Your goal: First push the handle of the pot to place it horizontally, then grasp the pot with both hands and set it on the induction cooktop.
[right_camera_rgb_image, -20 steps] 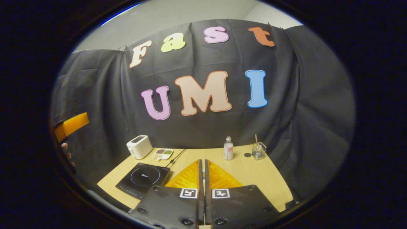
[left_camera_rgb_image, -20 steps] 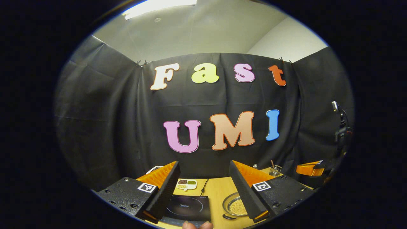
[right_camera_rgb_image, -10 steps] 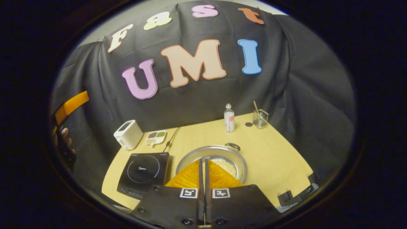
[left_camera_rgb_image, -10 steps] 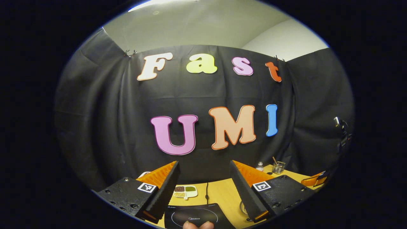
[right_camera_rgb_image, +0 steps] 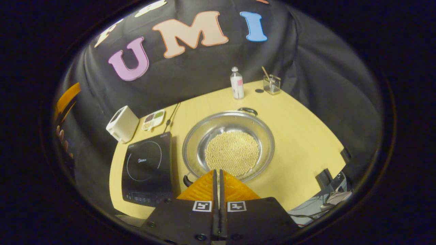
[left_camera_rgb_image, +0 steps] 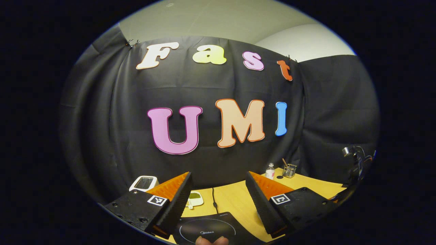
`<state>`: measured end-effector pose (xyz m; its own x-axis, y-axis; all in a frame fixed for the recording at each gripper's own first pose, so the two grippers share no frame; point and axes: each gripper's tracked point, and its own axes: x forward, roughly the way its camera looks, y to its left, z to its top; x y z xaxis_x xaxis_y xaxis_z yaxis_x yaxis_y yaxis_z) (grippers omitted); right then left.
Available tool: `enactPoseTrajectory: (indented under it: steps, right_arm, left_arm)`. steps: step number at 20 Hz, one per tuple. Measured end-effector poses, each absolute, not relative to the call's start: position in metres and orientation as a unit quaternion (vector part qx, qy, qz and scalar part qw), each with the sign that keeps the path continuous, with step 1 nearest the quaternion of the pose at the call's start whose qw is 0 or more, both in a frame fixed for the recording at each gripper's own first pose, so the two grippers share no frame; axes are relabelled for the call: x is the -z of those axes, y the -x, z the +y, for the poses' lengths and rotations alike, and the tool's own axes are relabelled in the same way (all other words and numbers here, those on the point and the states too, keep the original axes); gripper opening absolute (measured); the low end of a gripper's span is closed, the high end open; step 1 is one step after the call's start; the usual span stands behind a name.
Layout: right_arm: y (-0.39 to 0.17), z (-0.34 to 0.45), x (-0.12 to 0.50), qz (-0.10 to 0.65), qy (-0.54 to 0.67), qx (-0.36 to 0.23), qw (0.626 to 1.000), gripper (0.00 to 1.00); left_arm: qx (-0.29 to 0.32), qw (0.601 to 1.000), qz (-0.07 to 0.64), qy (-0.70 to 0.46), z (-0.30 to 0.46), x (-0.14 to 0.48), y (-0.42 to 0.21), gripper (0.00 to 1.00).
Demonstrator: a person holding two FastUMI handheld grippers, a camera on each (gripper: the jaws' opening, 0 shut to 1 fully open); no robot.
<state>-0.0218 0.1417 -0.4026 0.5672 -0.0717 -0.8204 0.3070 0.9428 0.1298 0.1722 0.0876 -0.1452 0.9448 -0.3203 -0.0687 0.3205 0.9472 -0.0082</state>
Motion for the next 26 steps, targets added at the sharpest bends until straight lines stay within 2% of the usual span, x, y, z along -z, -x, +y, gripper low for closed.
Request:
enactPoseTrajectory:
  steps: [2, 12, 17, 18, 19, 20, 26]
  right_arm:
    - [0.03, 0.148, 0.421, 0.471, -0.13, 0.114, 0.865, 0.03]
    - [0.048, 0.166, 0.498, 0.547, -0.149, 0.133, 0.813, 0.03]
    - [0.04, 0.178, 0.511, 0.559, -0.159, 0.134, 0.802, 0.03]
    - [0.04, 0.179, 0.513, 0.561, -0.158, 0.133, 0.801, 0.0]
    - [0.039, 0.182, 0.514, 0.563, -0.16, 0.133, 0.8, 0.02]
    - [0.038, 0.184, 0.514, 0.563, -0.163, 0.133, 0.799, 0.0]
    - [0.027, 0.2, 0.515, 0.566, -0.18, 0.13, 0.794, 0.02]
  left_arm:
    - [0.17, 0.984, 0.045, -0.002, 0.091, 0.156, -0.174, 0.95]
    - [0.161, 0.985, 0.067, 0.016, 0.116, 0.18, -0.169, 0.94]
    - [0.154, 0.985, 0.072, 0.012, 0.126, 0.185, -0.171, 0.95]
    - [0.152, 0.986, 0.072, 0.011, 0.128, 0.186, -0.172, 0.95]
    - [0.151, 0.986, 0.073, 0.011, 0.129, 0.187, -0.171, 0.94]
    - [0.15, 0.986, 0.075, 0.012, 0.129, 0.188, -0.171, 0.94]
    - [0.144, 0.986, 0.082, 0.015, 0.134, 0.193, -0.172, 0.95]
